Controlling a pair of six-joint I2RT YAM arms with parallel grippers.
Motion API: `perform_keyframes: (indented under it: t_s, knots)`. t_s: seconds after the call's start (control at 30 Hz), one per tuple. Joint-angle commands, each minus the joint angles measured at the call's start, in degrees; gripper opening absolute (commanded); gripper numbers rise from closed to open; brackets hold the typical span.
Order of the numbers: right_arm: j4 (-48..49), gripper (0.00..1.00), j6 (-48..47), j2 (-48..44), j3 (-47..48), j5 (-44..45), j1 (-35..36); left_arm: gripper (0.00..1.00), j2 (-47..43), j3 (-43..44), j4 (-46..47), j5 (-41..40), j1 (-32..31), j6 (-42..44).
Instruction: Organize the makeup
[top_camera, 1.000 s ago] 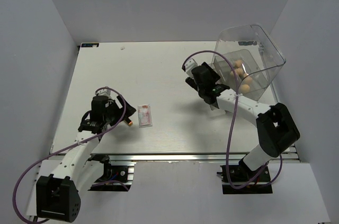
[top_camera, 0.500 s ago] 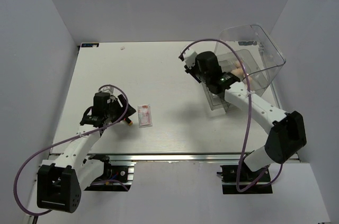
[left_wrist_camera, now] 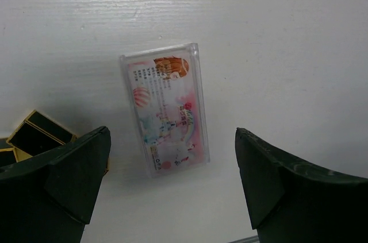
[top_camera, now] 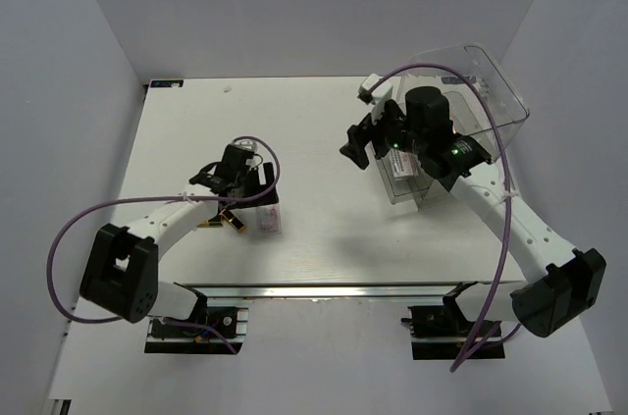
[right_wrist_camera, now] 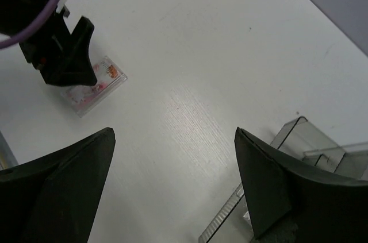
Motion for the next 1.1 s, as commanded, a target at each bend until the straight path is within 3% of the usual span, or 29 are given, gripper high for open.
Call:
perform_keyframes:
  t_s: [0.0,0.23,0.6,0.83,1.0,1.07]
  knots:
    - [2.47,0.89,10.01,-2.34,-0.67,0.23,-3.56,0.98,3.18,2.76,-3.37,-7.94,-1.67,0.01]
    - [3.53,0.88,17.14,-5.41,-2.69,-0.89,-10.86,0.98,8.63,4.08,-2.67,-9.35,-3.16,-0.26]
    - [3.97,0.89,19.51,-9.9,-6.82,-2.21,-13.24,0.98,13.03,6.1,-1.35,-7.77,-6.94,-1.84]
    - [3.8,0.89,20.31,-11.74,-7.97,-3.09,-14.38,0.98,17.69,6.98,-3.99,-11.19,-8.17,-4.39]
    - [3.97,0.89,21.1,-13.15,-8.93,-3.44,-15.35,0.91,20.06,9.08,-5.64,-14.35,-9.4,-6.59]
    - [3.88,0.89,21.27,-13.85,-9.37,-3.62,-15.61,0.79,21.46,10.58,-7.05,-15.59,-9.76,-7.55]
